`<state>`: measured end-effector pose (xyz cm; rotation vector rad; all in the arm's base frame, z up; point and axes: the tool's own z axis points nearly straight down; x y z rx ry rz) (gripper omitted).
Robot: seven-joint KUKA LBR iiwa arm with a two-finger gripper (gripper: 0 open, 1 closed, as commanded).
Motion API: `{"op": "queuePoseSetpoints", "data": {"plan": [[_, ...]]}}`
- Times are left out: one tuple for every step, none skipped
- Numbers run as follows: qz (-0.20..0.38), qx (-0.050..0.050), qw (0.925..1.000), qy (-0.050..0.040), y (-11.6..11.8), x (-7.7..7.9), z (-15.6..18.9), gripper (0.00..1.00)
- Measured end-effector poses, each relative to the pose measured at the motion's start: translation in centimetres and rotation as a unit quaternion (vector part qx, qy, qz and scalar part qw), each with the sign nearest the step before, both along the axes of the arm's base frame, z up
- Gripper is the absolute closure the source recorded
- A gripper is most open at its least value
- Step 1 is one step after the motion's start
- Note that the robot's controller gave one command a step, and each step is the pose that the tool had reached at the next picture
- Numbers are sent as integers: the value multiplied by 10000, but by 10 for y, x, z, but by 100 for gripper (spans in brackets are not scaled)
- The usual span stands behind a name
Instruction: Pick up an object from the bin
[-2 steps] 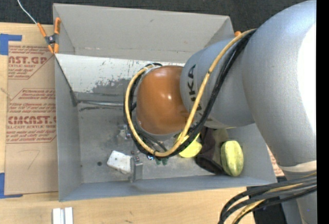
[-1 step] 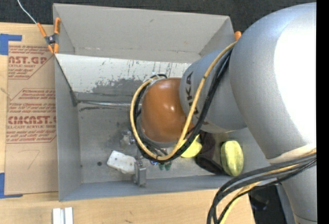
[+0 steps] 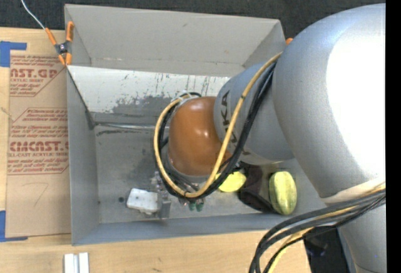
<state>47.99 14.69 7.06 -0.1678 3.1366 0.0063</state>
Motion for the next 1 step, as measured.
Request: {"op": "queuePoseSetpoints", "data": {"plan": [[0,0,10000,0,0,0,0,100]]}}
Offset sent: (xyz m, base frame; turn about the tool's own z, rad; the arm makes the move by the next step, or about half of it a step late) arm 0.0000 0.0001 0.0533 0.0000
